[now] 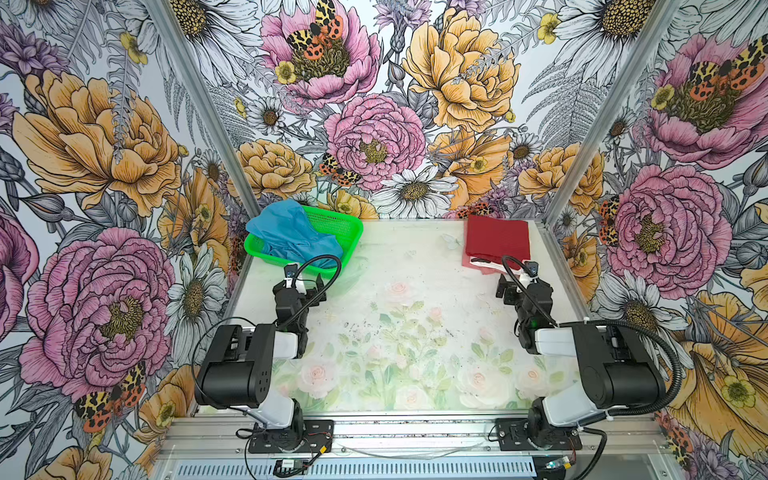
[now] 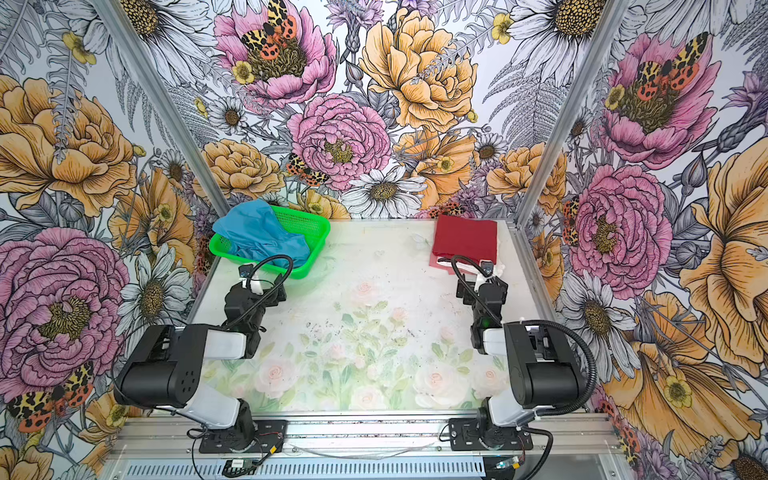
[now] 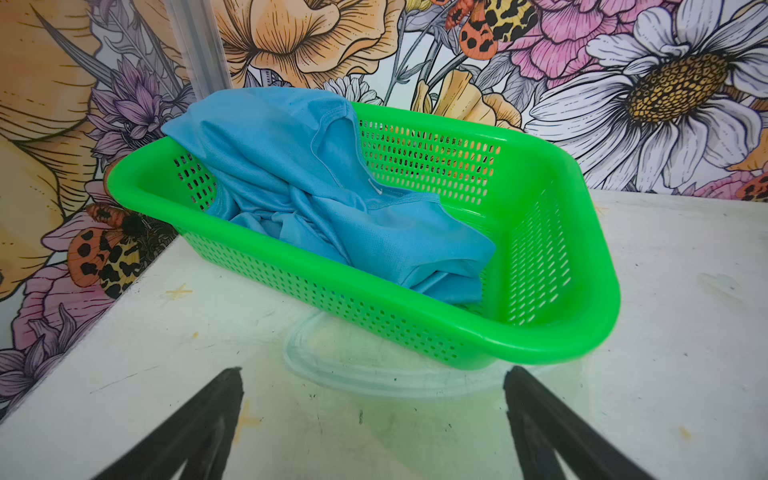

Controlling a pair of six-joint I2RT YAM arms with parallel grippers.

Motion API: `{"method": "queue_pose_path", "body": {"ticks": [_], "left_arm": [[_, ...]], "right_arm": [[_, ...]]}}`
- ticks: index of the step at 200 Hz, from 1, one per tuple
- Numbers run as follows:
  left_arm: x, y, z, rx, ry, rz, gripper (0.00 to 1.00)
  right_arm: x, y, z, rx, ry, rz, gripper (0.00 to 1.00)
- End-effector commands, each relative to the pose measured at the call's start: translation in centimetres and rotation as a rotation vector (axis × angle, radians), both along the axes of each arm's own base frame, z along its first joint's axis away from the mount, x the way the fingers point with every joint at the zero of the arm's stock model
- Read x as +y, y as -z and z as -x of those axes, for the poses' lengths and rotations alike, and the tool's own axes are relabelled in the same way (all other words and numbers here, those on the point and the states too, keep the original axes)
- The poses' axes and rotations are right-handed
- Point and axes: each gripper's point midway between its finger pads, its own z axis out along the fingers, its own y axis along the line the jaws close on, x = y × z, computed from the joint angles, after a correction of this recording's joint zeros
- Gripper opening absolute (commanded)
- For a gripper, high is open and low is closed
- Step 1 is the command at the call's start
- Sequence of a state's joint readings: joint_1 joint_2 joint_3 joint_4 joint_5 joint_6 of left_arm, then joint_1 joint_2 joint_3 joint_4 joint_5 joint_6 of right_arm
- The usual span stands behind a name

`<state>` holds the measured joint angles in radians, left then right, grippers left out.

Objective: Fold and stack the t-shirts
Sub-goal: 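Reach the left gripper toward the blue t-shirt in the green basket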

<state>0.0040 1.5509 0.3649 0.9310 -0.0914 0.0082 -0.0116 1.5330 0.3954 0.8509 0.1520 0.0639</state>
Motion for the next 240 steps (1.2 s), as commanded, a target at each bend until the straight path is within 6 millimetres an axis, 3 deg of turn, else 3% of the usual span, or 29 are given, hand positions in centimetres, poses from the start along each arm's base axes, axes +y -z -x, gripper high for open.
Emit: {"method": "queue_pose_path", "body": {"ticks": [1,183,220,240], "left_arm": [[-0.3,-0.7,-0.4,-0.02,0.012,-0.017,0.99],[-0.2,-0.7,-0.4,-0.018,0.004,-0.018,0.99],[1.5,-2.6,0.9,-0.048,-0.193,-0.075,0.99],[0.5,-4.3,0.8,0.005,-0.244,-0.146,0.99]], "right_arm": [[0.4,-0.2,0.0,-0.021,-0.01,-0.016,1.0],[1.4,-0.4,0.1,-0.033,-0.048,0.014,1.0],[1.5,-0.4,0.2,-0.033,-0.049,0.017,1.0],[1.5,-0.4,0.2,-0.033,-0.048,0.017,1.0]]}}
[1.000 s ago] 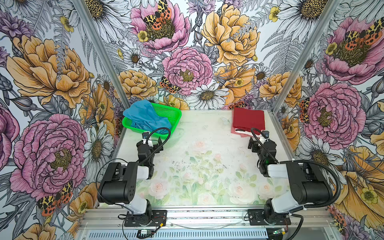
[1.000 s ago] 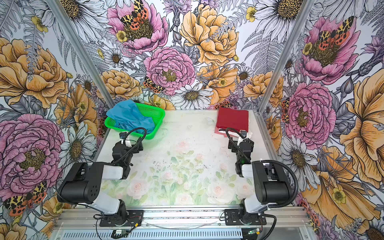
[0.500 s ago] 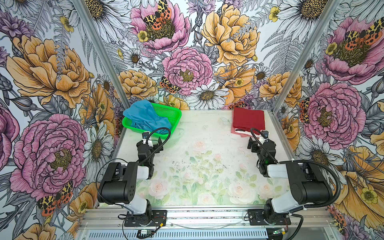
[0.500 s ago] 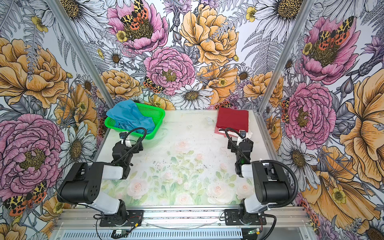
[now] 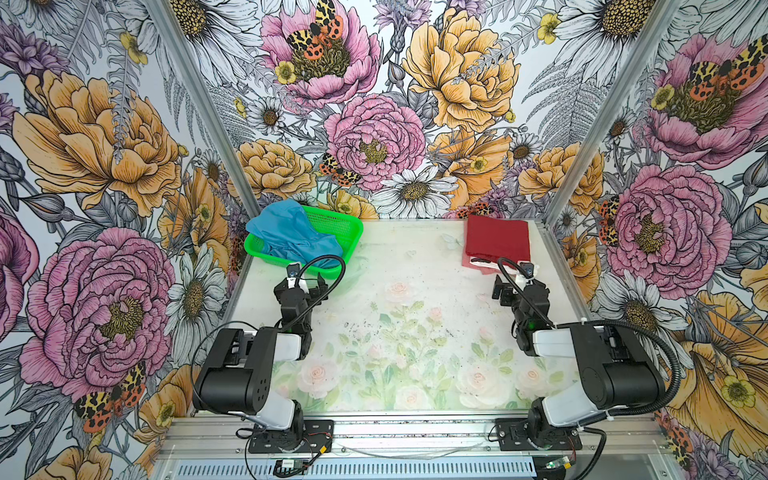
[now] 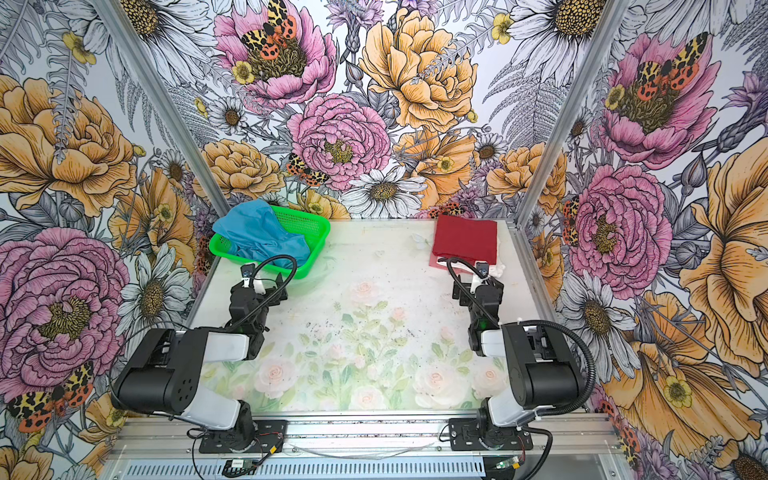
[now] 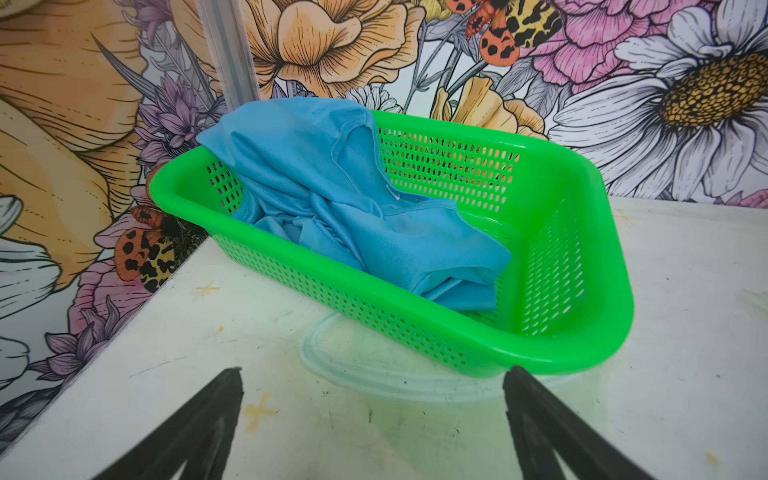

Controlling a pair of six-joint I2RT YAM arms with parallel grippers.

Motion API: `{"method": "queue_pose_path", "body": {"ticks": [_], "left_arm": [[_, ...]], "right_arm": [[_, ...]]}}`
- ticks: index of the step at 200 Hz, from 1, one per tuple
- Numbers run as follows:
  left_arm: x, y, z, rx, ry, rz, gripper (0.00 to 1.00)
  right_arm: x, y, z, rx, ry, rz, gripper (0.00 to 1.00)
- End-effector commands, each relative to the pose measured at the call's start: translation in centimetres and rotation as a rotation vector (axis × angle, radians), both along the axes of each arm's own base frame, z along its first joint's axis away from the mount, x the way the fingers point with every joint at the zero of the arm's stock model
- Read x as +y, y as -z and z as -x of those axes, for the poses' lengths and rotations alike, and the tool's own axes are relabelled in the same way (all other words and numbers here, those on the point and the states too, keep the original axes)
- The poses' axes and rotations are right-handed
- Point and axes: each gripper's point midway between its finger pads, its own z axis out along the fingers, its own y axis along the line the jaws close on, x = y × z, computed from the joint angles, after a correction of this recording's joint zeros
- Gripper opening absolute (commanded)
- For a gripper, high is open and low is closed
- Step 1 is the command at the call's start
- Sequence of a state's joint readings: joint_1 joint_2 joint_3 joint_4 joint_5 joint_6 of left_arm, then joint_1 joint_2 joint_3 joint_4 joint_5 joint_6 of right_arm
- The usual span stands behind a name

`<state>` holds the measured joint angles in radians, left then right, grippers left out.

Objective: Fold and stack the t-shirts
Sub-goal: 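Reach the left gripper toward the blue t-shirt in the green basket, then grasp the blue t-shirt with the left gripper while the right arm approaches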

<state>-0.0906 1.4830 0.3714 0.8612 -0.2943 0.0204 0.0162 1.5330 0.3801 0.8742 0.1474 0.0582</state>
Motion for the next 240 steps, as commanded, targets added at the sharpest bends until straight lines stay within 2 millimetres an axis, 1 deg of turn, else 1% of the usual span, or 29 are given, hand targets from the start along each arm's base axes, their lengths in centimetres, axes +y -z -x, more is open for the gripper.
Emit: {"method": "queue_pose_path", "body": {"ticks": [1,9,17,20,30,52,54,71,86,97,103,116,130,150,176,187,190,192,196,216,230,240], "left_arm": [[0.8,-3.1,0.2,0.012,-0.147,-0.094,0.99],[0.7,-4.0,0.1,0.025,-0.183,-0.106,0.99],[0.5,-4.3,0.3,0.062,-0.208,-0.123,0.99],[0.3,-4.9,0.1,0.062,-0.213,-0.124,0.99],[-0.1,-5.9,0.2,0.092,-0.238,-0.116,0.99],[-1.8,-7.7,-0.4,0.183,-0.221,-0.052,0.99],[-2.0,-7.5,-0.3,0.204,-0.217,-0.05,0.99],[-3.6,-8.4,-1.2,0.293,-0.168,0.023,0.99],[-6.4,-8.7,-2.1,0.37,-0.05,0.084,0.99],[-7.6,-9.0,-2.6,0.417,-0.007,0.101,0.99],[-8.0,-9.0,-2.8,0.442,0.001,0.105,0.99],[-8.4,-9.3,-3.6,0.473,0.006,0.121,0.99],[-8.8,-9.3,-4.5,0.506,0.018,0.156,0.99],[-8.4,-8.1,-5.9,0.571,0.002,0.196,0.99],[-7.3,-5.6,-7.7,0.62,-0.048,0.279,0.99],[-6.6,-4.9,-8.6,0.628,-0.07,0.303,0.99],[-6.3,-5.2,-8.9,0.621,-0.077,0.309,0.99],[-6.2,-4.1,-9.2,0.643,-0.087,0.307,0.99],[-5.9,-3.4,-9.7,0.654,-0.094,0.311,0.99],[-4.2,-1.6,-12.1,0.67,-0.13,0.318,0.99],[-3.0,-0.4,-13.7,0.679,-0.147,0.31,0.99],[-1.7,0.4,-14.7,0.68,-0.174,0.293,0.99]], "right_arm": [[0.3,-0.4,0.0,-0.026,-0.014,0.012,1.0],[0.3,-0.5,0.0,-0.027,-0.014,0.013,1.0],[0.3,-0.6,0.0,-0.029,-0.013,0.013,1.0],[0.3,-0.5,0.0,-0.027,-0.014,0.013,0.99],[0.3,-0.5,0.0,-0.025,-0.017,0.012,0.99],[0.3,-0.4,0.0,-0.022,-0.017,0.005,1.0],[0.2,-0.4,0.0,-0.023,-0.014,0.005,0.99],[-0.3,-0.3,-0.3,-0.01,0.003,-0.012,0.99],[-0.4,-0.1,-0.4,0.001,-0.017,-0.035,1.0],[-0.4,-0.2,-0.4,-0.003,-0.017,-0.033,1.0],[-0.1,-0.3,-0.4,-0.008,-0.039,-0.031,0.99],[1.6,-1.0,-0.5,0.01,-0.121,-0.008,1.0],[1.7,-2.0,-0.5,0.035,-0.111,-0.002,0.99],[2.7,-3.9,-0.4,0.119,-0.14,-0.063,0.99],[6.5,-6.6,0.4,0.203,-0.255,-0.153,0.99],[8.1,-7.4,1.2,0.245,-0.294,-0.182,0.99],[8.5,-7.8,1.3,0.251,-0.302,-0.192,0.99],[8.7,-7.9,1.5,0.256,-0.309,-0.197,0.99],[9.3,-8.3,1.8,0.26,-0.323,-0.213,1.0],[11.9,-9.6,3.5,0.255,-0.395,-0.264,0.99],[13.2,-9.9,4.8,0.25,-0.425,-0.283,1.0],[13.8,-10.0,5.8,0.254,-0.442,-0.296,1.0]]}}
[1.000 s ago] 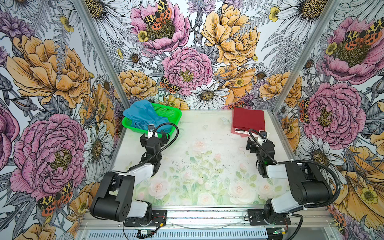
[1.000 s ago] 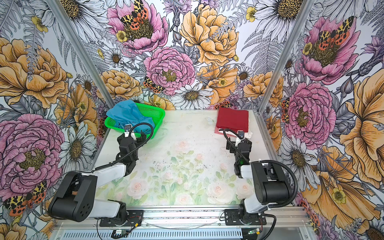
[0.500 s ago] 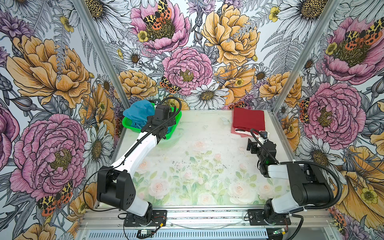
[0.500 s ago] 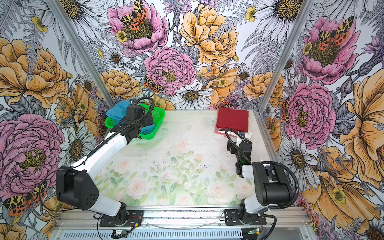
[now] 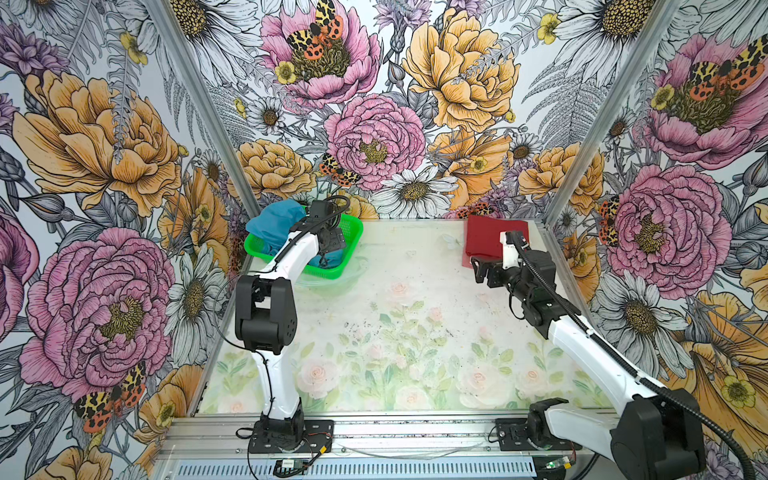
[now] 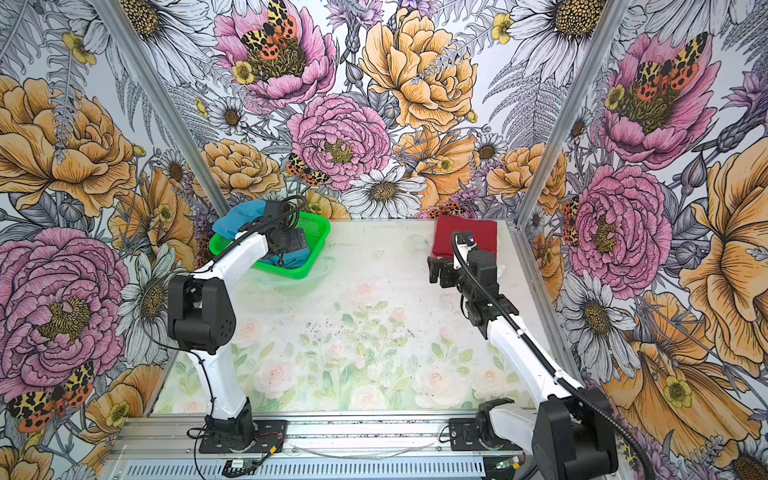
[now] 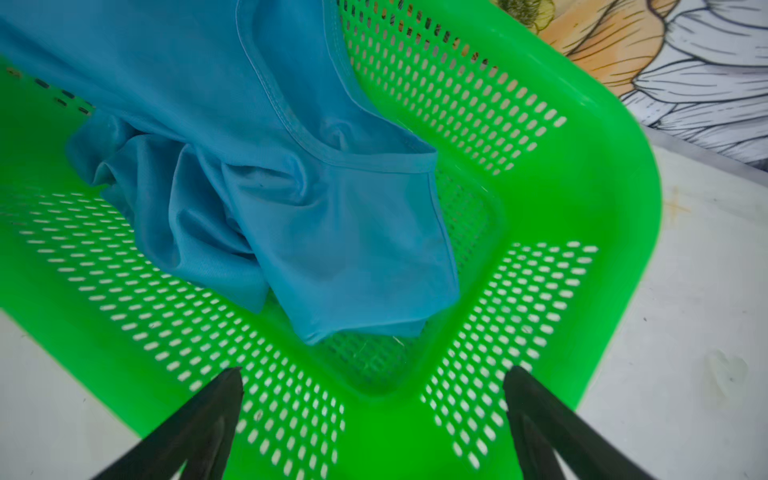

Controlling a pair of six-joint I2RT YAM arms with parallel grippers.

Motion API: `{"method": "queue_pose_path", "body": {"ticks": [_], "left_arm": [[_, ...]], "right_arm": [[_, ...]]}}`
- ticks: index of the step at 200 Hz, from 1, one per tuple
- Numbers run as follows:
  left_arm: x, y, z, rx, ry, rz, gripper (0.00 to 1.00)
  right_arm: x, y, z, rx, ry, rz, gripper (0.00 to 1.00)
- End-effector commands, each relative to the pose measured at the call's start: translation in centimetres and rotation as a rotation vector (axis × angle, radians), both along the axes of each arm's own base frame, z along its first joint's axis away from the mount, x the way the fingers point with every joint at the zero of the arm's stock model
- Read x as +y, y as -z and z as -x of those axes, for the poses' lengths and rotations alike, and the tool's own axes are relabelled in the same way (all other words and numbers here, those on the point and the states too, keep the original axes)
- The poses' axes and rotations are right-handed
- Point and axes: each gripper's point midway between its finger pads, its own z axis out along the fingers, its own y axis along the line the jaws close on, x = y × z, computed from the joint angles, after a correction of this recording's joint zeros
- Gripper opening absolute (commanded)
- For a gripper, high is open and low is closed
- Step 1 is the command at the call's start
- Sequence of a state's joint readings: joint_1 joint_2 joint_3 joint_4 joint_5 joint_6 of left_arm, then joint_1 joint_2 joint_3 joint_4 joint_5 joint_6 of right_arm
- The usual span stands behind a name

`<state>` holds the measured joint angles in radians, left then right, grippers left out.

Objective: Fold and stack the t-shirts
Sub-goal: 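Grasp the blue t-shirt with the left gripper while the right arm approaches, then lift the blue t-shirt out of the basket with both grippers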

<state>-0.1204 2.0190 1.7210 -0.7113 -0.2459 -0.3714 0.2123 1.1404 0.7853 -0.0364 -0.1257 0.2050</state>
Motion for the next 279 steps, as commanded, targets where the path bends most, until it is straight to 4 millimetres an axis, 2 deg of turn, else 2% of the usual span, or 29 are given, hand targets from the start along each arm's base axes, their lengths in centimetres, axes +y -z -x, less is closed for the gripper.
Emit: {"method": "queue_pose_path", "body": {"ticks": [1,16,38,55,95,113,133,149,178,202,237,249,253,255,257,279], "left_arm": [[1.9,0.9,-1.9,0.008,-0.035,0.003,0.99],[3.7,1.9,-3.3,0.011,-0.065,-0.011,0.99],[5.3,3.9,-5.3,0.027,-0.077,0.011,0.99],[5.2,5.6,-6.5,0.038,-0.06,0.054,0.94],[4.9,7.2,-8.2,0.036,-0.034,0.108,0.77],[4.7,7.3,-8.7,0.029,-0.028,0.125,0.63],[4.1,6.8,-9.0,0.02,0.003,0.163,0.27],[4.1,4.1,-8.9,-0.019,0.008,0.169,0.0],[3.1,-3.7,-8.1,-0.138,0.06,0.158,0.0],[0.5,-11.7,-5.9,-0.241,0.15,0.189,0.0],[-6.2,-21.9,-0.1,-0.37,0.349,0.266,0.0],[-8.4,-24.6,2.3,-0.404,0.421,0.312,0.0],[-9.3,-24.8,2.7,-0.401,0.447,0.333,0.0],[-9.6,-26.3,3.7,-0.428,0.465,0.341,0.0],[-10.0,-26.9,4.3,-0.436,0.481,0.352,0.0],[-13.9,-30.0,9.0,-0.457,0.647,0.473,0.0]], "right_arm": [[1.7,2.1,3.2,0.126,-0.047,-0.059,1.0],[2.6,1.9,4.5,0.128,-0.071,-0.077,1.0],[3.2,2.2,6.0,0.138,-0.089,-0.105,0.99],[3.2,2.3,6.7,0.143,-0.09,-0.11,0.99],[3.2,2.5,7.0,0.16,-0.085,-0.106,0.99],[3.3,2.5,6.8,0.166,-0.086,-0.103,1.0],[3.6,2.0,6.7,0.164,-0.095,-0.109,1.0],[4.1,1.6,6.7,0.159,-0.117,-0.115,0.99],[6.2,1.2,6.4,0.167,-0.188,-0.098,0.99],[9.0,0.6,5.9,0.145,-0.261,-0.046,0.99],[13.7,-1.9,4.1,0.045,-0.352,0.001,1.0],[15.2,-2.8,3.3,-0.01,-0.375,0.007,0.99],[15.8,-3.4,3.1,-0.037,-0.389,0.003,1.0],[16.1,-3.6,3.1,-0.048,-0.395,0.003,1.0],[16.4,-3.9,3.0,-0.063,-0.401,-0.002,1.0],[19.2,-7.3,2.6,-0.216,-0.469,-0.052,1.0]]}}
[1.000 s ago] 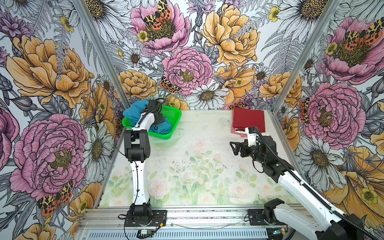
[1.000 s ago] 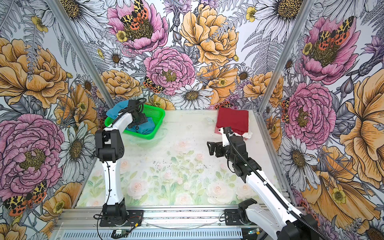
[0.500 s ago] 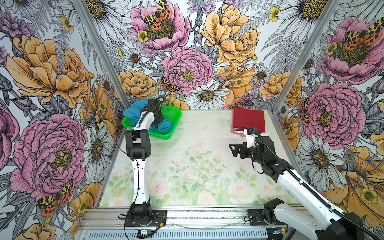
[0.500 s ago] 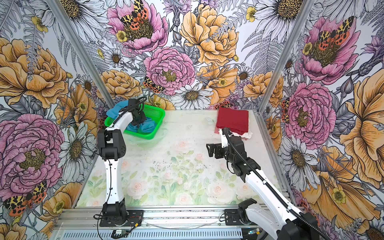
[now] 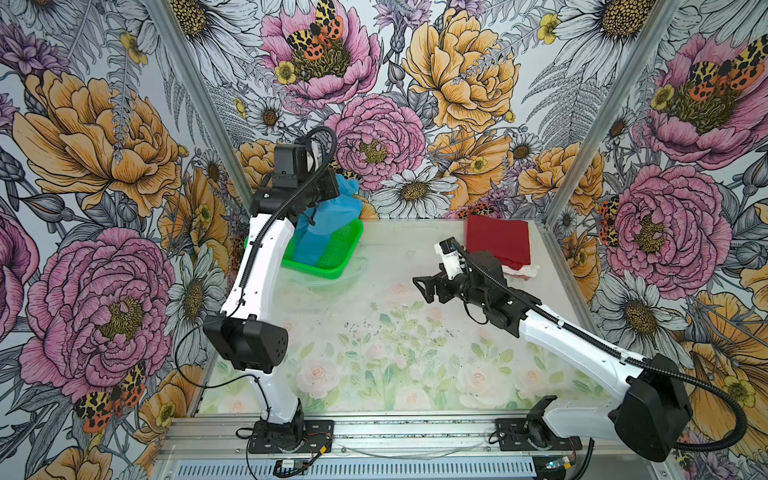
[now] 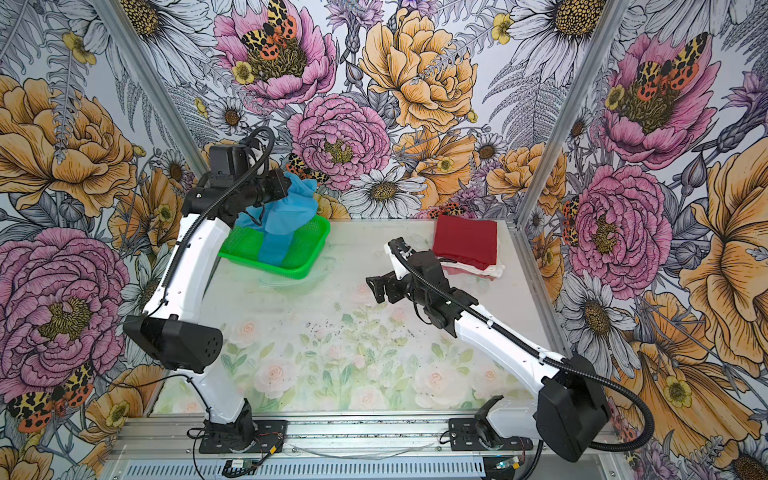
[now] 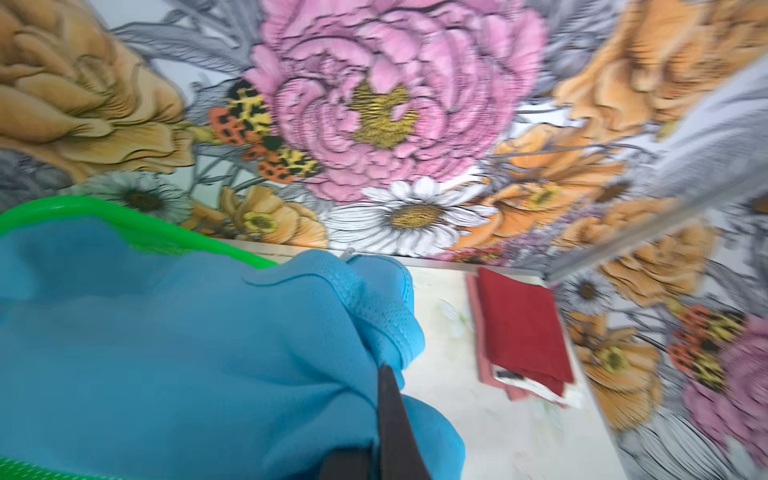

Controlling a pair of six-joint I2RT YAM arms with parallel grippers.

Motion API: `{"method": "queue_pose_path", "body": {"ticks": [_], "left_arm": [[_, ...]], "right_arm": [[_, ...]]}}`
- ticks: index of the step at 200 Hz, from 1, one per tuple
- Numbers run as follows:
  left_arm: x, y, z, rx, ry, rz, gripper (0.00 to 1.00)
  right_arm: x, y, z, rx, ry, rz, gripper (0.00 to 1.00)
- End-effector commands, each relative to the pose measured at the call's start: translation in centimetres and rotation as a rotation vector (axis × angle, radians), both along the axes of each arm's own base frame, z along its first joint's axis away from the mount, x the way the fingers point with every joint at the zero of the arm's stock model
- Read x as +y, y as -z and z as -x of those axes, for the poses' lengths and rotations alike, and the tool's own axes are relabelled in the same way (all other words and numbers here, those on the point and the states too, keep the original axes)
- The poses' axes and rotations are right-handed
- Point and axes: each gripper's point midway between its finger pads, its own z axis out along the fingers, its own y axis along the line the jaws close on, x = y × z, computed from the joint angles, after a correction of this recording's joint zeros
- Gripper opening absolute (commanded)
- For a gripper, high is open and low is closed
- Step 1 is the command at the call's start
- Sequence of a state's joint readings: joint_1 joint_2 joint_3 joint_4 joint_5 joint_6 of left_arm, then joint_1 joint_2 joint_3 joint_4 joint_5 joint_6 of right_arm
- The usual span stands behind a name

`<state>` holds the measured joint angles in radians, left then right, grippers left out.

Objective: Fold and stack the t-shirts
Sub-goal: 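Lift the blue t-shirt out of the basket with both grippers, then hold the t-shirt with the right gripper while the left gripper pushes the basket aside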

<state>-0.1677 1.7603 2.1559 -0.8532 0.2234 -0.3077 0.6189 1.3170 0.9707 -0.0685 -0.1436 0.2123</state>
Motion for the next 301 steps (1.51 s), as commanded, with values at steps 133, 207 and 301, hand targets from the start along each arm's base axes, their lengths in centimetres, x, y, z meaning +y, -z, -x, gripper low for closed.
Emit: {"method": "queue_pose_path", "body": {"ticks": [133,207,301], "left_arm": [[-13.2,-1.6,16.9,0.056,0.663,0.151,0.17],[-5.1,7.8,6.7,0.236,0.262,0.232,0.99],[-6.8,23.9,-7.9,0.35,-0.015,-0.15,0.99]], "right_arm": [[6.6,-13.9,-0.8,-0.397,-0.043,-0.233,0.37],[-1.6,-10.7,3.6,-0.328,0.134,-0.114,0.0],[-8.4,-5.3,7.0,-0.233,0.276,-0.008,0.0]]}}
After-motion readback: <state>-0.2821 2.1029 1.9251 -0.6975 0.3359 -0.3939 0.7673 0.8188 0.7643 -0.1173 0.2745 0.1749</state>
